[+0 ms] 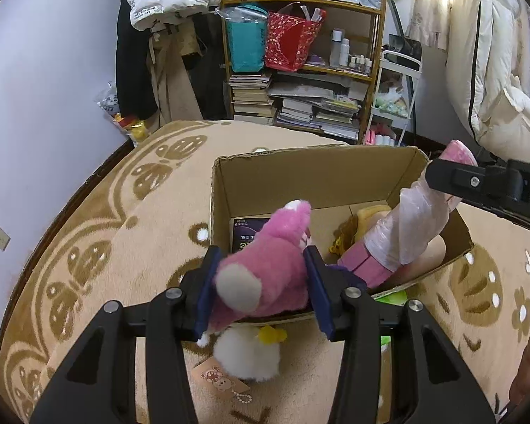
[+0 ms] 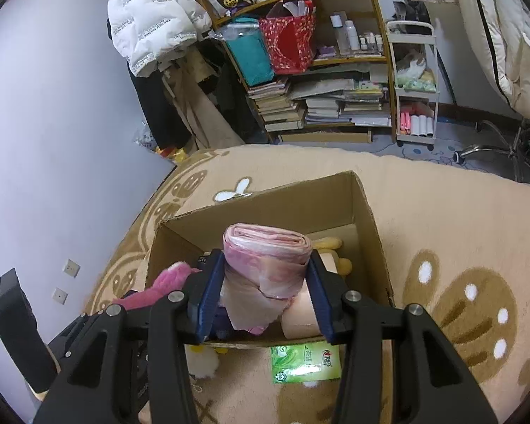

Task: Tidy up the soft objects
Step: 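Lift both items over the box and open both tools to drop them, then grasp the white pom-pom toy with the left tool while the right grasps the green tissue pack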

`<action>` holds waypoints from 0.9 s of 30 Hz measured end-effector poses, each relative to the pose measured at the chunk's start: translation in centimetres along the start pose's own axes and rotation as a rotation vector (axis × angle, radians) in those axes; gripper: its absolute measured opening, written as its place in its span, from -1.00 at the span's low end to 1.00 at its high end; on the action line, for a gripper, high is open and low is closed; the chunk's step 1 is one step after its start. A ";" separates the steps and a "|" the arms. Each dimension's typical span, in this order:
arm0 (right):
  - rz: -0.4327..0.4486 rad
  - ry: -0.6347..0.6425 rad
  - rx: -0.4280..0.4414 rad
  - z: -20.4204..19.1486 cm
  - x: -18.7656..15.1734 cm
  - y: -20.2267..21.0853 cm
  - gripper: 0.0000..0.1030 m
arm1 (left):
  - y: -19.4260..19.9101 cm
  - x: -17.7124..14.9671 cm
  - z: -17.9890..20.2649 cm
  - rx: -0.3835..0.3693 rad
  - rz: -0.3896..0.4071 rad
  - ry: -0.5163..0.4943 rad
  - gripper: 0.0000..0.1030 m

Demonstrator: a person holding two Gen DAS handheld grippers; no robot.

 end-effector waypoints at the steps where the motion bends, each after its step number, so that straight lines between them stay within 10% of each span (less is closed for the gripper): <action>1: 0.000 -0.002 -0.001 0.0 0.0 0.1 -0.04 | 0.0 0.0 0.0 -0.001 -0.003 0.005 -0.10; 12: 0.048 0.010 -0.006 0.0 1.2 2.2 0.43 | 1.8 1.1 -0.6 0.020 0.025 0.009 0.13; 20: 0.044 0.032 0.004 -0.3 0.5 3.5 1.00 | 3.7 1.8 -1.7 0.016 0.048 0.056 0.81; 27: 0.002 0.064 -0.003 -0.3 -1.7 3.5 1.00 | 4.6 0.6 -3.6 0.021 0.061 0.102 0.94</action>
Point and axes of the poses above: each gripper's, at about its wrist camera, not at the fingertips, and y roughly against the way its jaws point, z to its right, x to its top, the point moved 7 cm from there along -y, roughly the way its jaws point, and after that the axes turned 15 degrees about y, right-handed, at the moved point
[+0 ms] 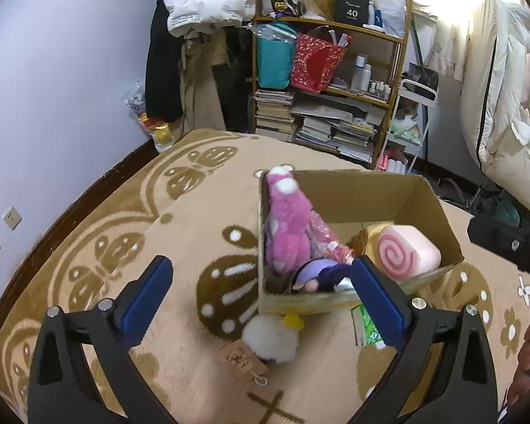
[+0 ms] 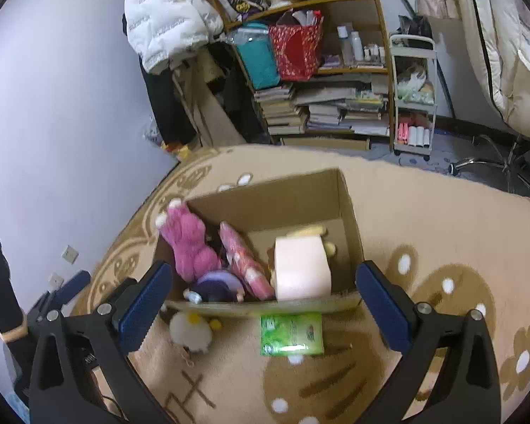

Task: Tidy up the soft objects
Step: 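Grasp the white pom-pom toy with the left tool while the right grasps the green tissue pack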

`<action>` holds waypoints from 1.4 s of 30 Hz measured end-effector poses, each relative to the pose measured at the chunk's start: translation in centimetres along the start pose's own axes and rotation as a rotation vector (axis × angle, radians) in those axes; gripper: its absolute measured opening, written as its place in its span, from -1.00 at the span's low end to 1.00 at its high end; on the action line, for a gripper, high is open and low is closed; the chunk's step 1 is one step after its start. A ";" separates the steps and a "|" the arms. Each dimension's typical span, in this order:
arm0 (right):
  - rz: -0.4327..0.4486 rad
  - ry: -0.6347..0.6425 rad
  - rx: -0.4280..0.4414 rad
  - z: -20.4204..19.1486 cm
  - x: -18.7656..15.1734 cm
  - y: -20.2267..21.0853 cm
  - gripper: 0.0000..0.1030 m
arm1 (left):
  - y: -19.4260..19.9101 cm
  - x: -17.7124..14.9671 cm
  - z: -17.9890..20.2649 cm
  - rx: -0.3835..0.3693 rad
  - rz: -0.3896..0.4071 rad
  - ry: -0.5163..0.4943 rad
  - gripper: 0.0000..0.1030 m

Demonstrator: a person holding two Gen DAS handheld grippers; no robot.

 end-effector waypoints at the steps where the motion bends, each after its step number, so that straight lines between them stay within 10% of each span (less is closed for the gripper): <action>1: -0.006 -0.002 0.000 0.1 -0.4 -0.1 1.00 | 0.0 -0.2 -0.2 0.003 -0.005 0.002 0.94; 42: -0.255 -0.001 0.073 0.3 -12.0 -11.7 1.00 | -10.7 -9.8 -3.6 0.061 -0.317 -0.012 0.94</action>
Point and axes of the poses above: each gripper's, at about its wrist camera, not at the fingertips, and y roughly against the way its jaws point, z to its right, x to its top, the point moved 7 cm from there along -y, roughly the way its jaws point, and after that the axes turned 15 degrees about y, right-handed, at the moved point
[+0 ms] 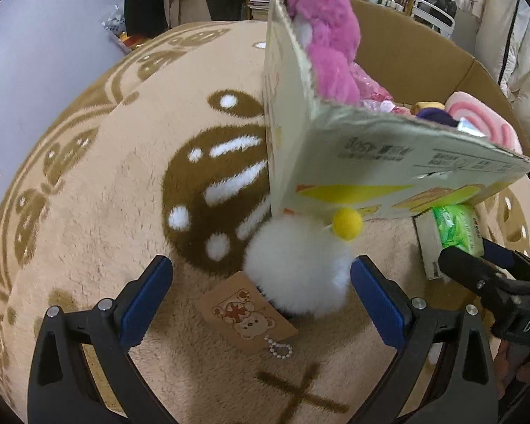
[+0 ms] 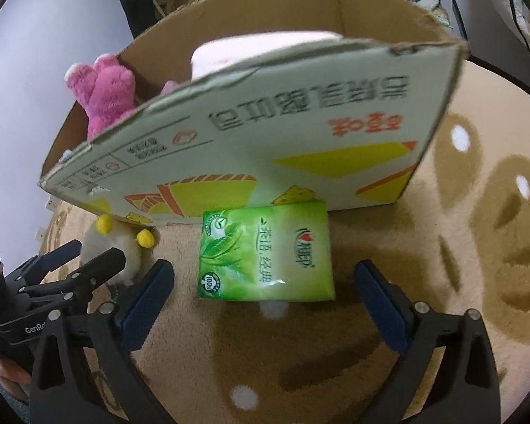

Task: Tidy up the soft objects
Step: 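Grasp the white pom-pom toy with the left tool while the right grasps the green tissue pack, then carry both items over the box and release them inside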

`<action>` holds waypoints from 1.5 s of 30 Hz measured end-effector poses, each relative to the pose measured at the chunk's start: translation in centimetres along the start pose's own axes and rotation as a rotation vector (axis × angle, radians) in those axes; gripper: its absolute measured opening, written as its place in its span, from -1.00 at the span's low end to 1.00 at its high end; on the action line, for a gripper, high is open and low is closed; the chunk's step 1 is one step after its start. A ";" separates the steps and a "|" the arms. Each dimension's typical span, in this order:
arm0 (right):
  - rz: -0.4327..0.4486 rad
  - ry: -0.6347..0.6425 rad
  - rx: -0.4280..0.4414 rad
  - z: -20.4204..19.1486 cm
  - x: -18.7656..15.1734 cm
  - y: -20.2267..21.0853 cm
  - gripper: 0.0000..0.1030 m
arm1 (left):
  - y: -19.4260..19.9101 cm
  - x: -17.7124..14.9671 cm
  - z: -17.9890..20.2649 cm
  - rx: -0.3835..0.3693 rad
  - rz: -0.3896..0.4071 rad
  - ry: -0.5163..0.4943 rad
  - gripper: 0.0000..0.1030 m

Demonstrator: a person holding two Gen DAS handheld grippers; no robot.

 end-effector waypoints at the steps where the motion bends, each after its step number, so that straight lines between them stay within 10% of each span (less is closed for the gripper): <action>1: -0.005 0.004 -0.005 -0.1 0.0 -0.2 0.99 | -0.2 0.0 0.0 0.004 -0.003 0.004 0.94; 13: -0.014 0.018 -0.059 0.1 -0.1 -0.2 0.56 | -1.5 -0.4 0.8 0.028 0.000 -0.035 0.67; 21: -0.014 0.035 -0.071 -0.6 -0.8 0.8 0.54 | -0.8 -0.7 0.5 -0.068 -0.013 0.012 -0.27; 31: 0.051 -0.048 -0.026 -0.3 -0.4 3.8 0.54 | 1.9 -0.9 -0.4 -0.072 0.023 0.045 -0.35; 45: 0.197 -0.061 -0.025 0.4 0.7 10.9 0.54 | 12.1 0.6 1.5 -0.085 0.271 -0.042 -0.35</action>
Point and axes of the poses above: each gripper's, at about its wrist camera, not at the fingertips, and y roughly against the way its jaws point, z to its right, x to its top, the point moved 7 cm from there along -y, roughly the way its jaws point, and after that the axes turned 15 degrees about y, right-handed, at the moved point
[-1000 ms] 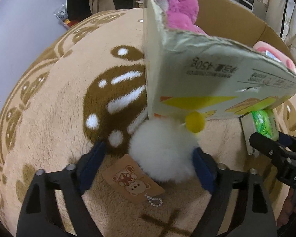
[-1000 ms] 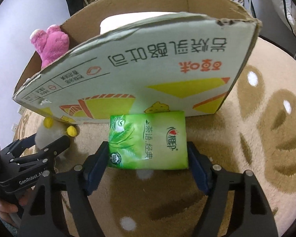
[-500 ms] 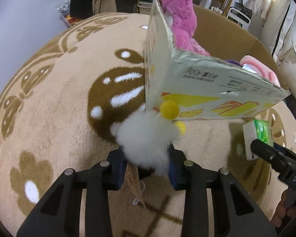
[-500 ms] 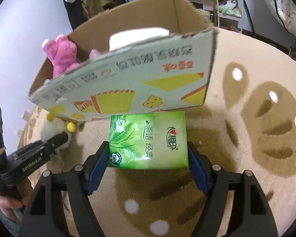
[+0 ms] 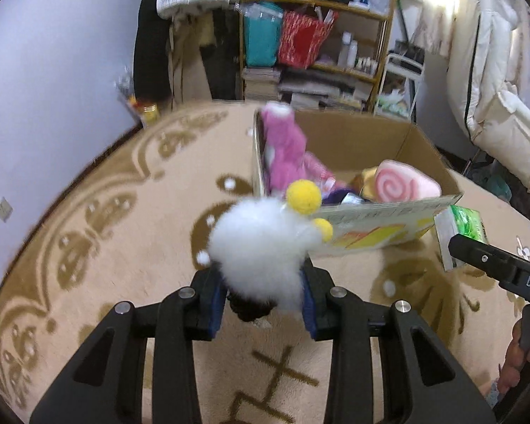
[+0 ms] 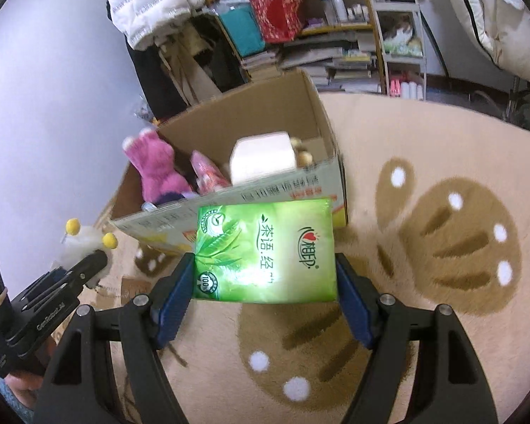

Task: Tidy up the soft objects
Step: 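Carry both items over the box and release them inside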

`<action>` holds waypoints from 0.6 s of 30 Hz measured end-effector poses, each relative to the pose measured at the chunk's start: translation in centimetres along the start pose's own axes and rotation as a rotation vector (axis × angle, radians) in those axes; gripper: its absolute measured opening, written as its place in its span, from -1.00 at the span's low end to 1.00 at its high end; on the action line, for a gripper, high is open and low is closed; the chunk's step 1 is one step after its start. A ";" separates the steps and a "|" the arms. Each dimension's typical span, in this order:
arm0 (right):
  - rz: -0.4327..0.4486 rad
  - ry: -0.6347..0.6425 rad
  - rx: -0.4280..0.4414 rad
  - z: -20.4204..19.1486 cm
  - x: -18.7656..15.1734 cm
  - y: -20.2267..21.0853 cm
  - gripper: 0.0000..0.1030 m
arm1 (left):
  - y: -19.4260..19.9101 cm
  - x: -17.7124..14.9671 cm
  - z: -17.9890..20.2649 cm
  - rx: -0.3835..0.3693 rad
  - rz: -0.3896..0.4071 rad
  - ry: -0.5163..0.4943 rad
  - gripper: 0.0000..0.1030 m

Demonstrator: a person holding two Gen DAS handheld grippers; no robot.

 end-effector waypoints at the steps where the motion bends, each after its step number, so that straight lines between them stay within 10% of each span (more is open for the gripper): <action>1: 0.009 0.002 -0.001 -0.1 0.2 0.4 0.54 | 0.5 0.4 0.1 -0.002 0.014 -0.005 -0.34; 18: 0.063 0.096 -0.035 -0.5 6.5 0.5 0.54 | -0.1 5.6 2.6 -0.043 0.087 -0.011 -0.33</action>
Point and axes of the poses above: each gripper's, at about its wrist camera, not at the fingertips, and y roughly against the way its jaws point, z to its right, x to its top, the point moved 7 cm from there along -y, roughly the way its jaws point, and after that the axes turned 15 degrees about y, right-handed, at the moved point
